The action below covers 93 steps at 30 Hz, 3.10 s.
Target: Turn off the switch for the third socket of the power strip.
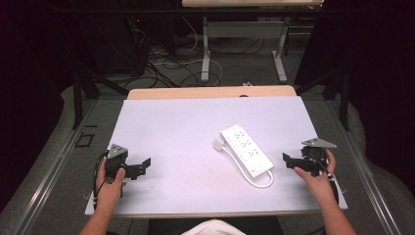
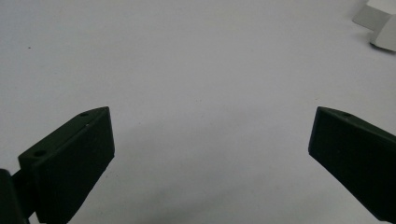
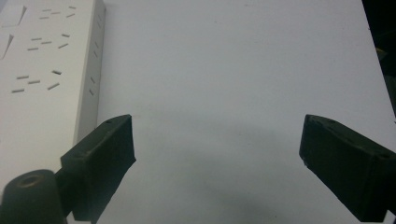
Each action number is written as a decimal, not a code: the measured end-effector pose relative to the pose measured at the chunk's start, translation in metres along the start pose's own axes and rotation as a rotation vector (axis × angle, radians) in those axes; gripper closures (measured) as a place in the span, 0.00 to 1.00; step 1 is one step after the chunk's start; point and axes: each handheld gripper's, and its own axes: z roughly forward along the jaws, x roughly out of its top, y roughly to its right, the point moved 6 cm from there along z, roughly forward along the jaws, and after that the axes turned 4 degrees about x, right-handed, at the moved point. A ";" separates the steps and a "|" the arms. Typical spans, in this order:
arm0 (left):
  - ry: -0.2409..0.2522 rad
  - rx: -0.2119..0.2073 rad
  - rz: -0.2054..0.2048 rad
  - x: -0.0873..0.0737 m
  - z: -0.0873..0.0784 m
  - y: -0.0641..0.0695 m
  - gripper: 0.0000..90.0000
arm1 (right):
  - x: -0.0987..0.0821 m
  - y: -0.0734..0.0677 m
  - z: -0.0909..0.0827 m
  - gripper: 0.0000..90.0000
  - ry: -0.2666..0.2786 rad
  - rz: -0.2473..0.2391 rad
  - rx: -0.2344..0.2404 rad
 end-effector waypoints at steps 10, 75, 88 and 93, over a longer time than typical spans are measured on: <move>0.001 0.000 0.000 -0.002 -0.002 0.002 0.00 | 0.003 -0.019 0.001 0.17 -0.093 -0.059 0.098; -0.015 0.006 0.011 -0.006 -0.002 0.002 0.01 | 0.092 -0.078 0.016 0.45 -0.362 -0.402 0.211; -0.017 0.005 0.004 -0.007 -0.002 0.003 0.01 | 0.107 -0.086 0.034 0.39 -0.343 -0.514 0.188; -0.020 0.006 0.005 -0.007 -0.002 0.002 0.01 | 0.113 -0.090 0.039 0.39 -0.328 -0.549 0.182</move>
